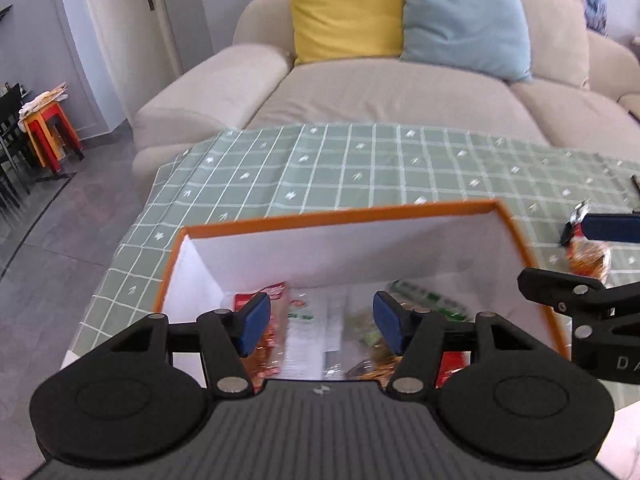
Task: Organize snacks
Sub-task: 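Lift both tools out of the box toward the peanut bag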
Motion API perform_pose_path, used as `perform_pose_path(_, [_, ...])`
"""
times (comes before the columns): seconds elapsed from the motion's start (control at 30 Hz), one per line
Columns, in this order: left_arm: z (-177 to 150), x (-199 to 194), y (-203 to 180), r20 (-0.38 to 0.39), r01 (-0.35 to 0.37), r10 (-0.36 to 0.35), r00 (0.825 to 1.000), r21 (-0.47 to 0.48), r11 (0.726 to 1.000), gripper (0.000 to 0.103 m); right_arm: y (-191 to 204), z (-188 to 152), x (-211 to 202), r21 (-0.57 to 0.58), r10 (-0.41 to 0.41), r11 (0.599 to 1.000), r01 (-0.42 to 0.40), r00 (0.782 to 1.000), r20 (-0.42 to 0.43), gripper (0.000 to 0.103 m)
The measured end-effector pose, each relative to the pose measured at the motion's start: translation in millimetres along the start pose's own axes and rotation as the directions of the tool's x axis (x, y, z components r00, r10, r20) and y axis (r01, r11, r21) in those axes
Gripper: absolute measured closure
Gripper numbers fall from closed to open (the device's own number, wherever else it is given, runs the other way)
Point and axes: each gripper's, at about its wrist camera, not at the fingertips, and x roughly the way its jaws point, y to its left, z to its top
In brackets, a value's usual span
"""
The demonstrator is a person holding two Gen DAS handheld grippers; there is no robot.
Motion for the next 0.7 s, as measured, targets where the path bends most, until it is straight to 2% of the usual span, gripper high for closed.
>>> perform_pose_path(0.27, [0.6,-22.3,-43.2,0.073,0.095,-0.096,0.993,0.019,0.995,0.030,-49.0,-27.7,-42.5,0.064,-0.042,0.997,0.039,0.998,0.050,0.026])
perform_pose_path(0.47, [-4.5,-26.3,-85.9,0.066,0.160,-0.164,0.984,0.066,0.985,0.030,-84.3,-53.8,-61.5,0.082,-0.066,0.995,0.062,0.997,0.046,0.022])
perform_pose_path(0.7, [-9.1,-26.4,-136.5,0.046,0.223,-0.232,0.972,0.148,0.963,0.030,-125.1,-85.9,-57.2,0.121,-0.112,0.986,0.111,0.994,0.003,0.021])
